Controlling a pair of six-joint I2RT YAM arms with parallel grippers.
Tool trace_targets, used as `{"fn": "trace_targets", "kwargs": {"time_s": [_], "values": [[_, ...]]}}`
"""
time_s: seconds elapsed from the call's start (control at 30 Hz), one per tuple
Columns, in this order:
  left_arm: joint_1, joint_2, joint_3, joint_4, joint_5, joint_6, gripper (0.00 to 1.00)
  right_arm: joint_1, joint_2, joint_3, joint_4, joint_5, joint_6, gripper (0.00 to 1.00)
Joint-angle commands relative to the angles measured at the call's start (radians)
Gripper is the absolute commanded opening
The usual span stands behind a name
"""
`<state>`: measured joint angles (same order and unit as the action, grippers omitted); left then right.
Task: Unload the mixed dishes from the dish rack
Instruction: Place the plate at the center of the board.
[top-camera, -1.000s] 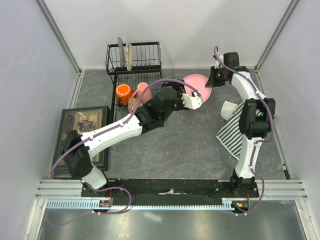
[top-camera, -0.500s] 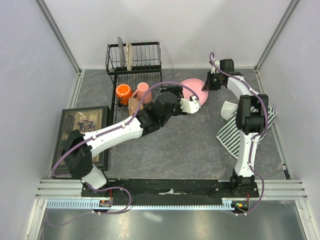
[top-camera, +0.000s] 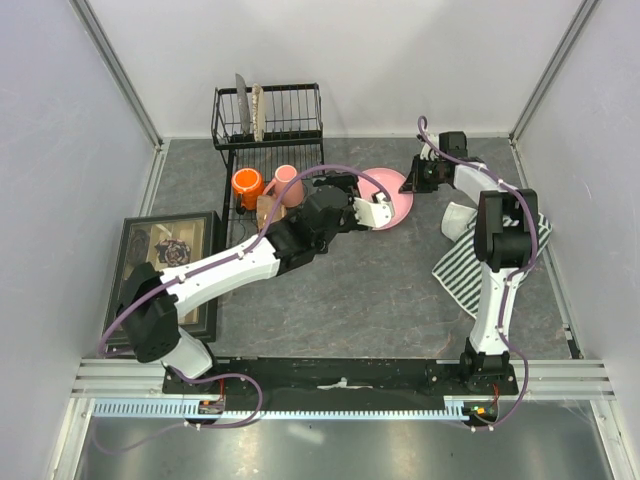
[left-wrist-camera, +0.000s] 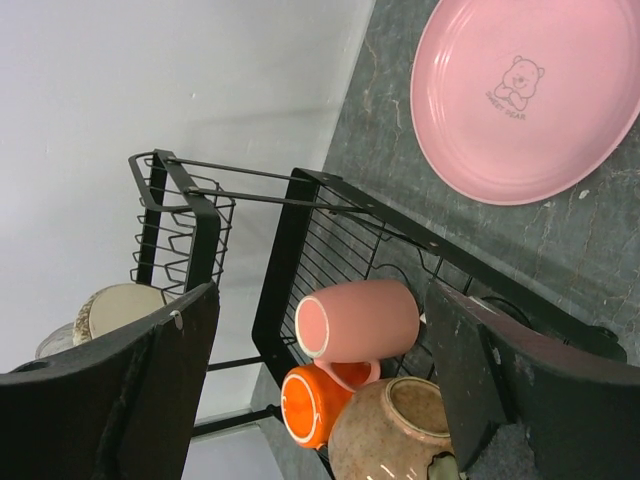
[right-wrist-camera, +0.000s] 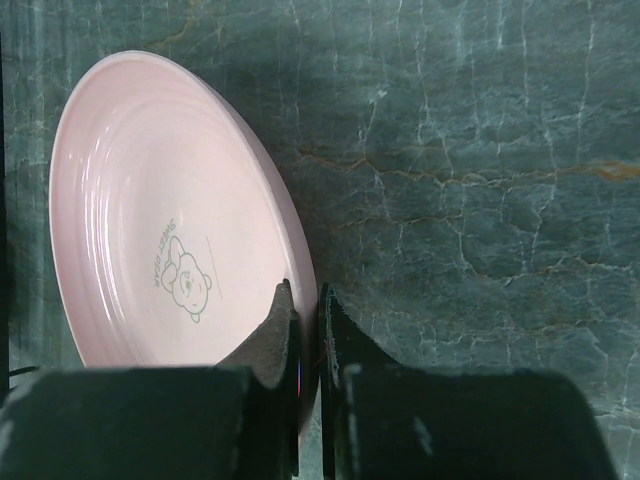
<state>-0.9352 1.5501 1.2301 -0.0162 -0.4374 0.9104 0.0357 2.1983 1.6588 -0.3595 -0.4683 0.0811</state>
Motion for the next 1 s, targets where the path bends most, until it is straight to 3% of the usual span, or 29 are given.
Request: {"fn": "trace_targets", "kwargs": {"time_s": [0.0,0.67,0.97], "values": [[0.003,-0.058,-0.018,0.058,-0.015,-0.031,0.89,0.003,-0.058,-0.063,0.001,0.034,-0.063,0.00],[0.039,-0.091,-0.054,0.058,0.006,-0.076,0.89,0.001,-0.288,-0.332,0.014,-0.009,-0.161,0.00],[0.042,-0.082,-0.052,0.055,0.016,-0.081,0.89,-0.002,-0.214,-0.283,0.021,0.010,-0.178,0.00]]}}
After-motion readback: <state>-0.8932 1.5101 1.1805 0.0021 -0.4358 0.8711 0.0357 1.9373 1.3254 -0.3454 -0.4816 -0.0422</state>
